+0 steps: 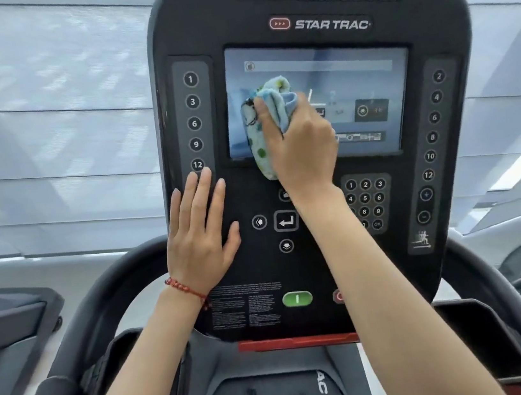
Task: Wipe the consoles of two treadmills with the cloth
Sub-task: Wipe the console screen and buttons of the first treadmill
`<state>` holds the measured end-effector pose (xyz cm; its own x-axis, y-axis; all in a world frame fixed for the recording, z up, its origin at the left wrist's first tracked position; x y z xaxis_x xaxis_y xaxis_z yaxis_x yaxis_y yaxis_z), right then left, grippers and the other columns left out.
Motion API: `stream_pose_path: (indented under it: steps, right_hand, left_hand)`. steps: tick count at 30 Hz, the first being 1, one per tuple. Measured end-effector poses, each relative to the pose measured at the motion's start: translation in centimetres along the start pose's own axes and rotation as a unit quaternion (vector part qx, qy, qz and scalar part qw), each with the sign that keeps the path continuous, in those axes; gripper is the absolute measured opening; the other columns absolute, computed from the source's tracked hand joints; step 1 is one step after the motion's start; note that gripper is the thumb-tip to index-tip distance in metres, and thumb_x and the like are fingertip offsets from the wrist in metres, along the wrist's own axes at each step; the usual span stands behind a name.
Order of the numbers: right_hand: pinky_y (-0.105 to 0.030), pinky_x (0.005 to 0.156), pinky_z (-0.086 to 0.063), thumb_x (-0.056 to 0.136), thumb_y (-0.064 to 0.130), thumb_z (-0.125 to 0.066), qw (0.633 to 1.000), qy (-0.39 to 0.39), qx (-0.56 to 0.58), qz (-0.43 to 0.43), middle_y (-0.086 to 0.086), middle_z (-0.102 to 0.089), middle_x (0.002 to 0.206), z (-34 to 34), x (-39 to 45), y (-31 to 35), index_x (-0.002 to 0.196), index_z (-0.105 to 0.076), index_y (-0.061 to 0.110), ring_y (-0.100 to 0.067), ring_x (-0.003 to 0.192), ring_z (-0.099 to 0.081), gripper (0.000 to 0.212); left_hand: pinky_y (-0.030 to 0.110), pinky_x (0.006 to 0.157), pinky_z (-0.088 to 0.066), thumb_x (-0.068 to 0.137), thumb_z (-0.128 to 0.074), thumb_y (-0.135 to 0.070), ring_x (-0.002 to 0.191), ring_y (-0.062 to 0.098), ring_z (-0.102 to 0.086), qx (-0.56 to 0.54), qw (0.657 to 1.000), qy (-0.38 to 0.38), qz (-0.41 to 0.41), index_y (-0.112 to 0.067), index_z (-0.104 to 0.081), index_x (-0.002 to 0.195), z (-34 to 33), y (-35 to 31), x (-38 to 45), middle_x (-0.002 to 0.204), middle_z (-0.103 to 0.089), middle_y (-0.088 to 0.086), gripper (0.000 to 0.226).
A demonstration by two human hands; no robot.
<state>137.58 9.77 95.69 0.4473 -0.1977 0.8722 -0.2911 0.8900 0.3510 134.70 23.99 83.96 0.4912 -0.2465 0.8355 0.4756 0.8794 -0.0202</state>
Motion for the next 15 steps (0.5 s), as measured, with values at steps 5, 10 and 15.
stream_pose_path:
  steps: [5,10,15]
  right_hand:
    - [-0.032,0.057,-0.051,0.083,0.044,-0.06,0.982,-0.013,0.109,-0.155,0.001,-0.059,0.067,4.1,-1.6,-5.5,0.079,-0.059,0.006,-0.017,0.058,-0.059,0.039]
    - [-0.013,0.059,-0.042,0.084,0.045,-0.057,0.974,-0.045,0.09,-0.205,0.0,-0.059,0.069,4.9,-6.5,-7.2,0.084,-0.06,0.002,-0.011,0.06,-0.054,0.044]
    - [-0.015,0.054,-0.043,0.087,0.044,-0.05,0.989,-0.046,0.037,-0.138,-0.006,-0.066,0.069,2.2,-10.2,-2.4,0.086,-0.063,0.0,-0.017,0.056,-0.062,0.046]
  left_hand:
    - [0.052,0.111,-0.024,0.093,-0.048,-0.02,0.135,0.036,-0.03,-0.008,1.0,-0.005,0.003,0.004,-0.047,0.132,0.2,0.1,0.1,0.14,-0.04,0.025,0.045]
    - [0.053,0.109,-0.028,0.089,-0.053,-0.014,0.132,0.036,-0.033,-0.008,1.0,-0.011,0.007,0.003,-0.05,0.128,0.9,0.4,-0.8,0.136,-0.044,0.024,0.043]
    - [0.052,0.108,-0.03,0.09,-0.052,-0.013,0.132,0.036,-0.035,-0.02,1.0,-0.006,0.005,0.002,-0.049,0.128,1.5,1.1,-3.9,0.135,-0.045,0.024,0.041]
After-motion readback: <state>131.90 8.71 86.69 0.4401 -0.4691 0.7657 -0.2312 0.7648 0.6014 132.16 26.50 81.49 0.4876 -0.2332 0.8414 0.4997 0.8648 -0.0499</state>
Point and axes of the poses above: each hand's wrist, its own x-axis towards the middle knuckle, its own z-axis out of the back of the hand, y = z × x, the point moved 6 cm from there along x, towards the middle knuckle
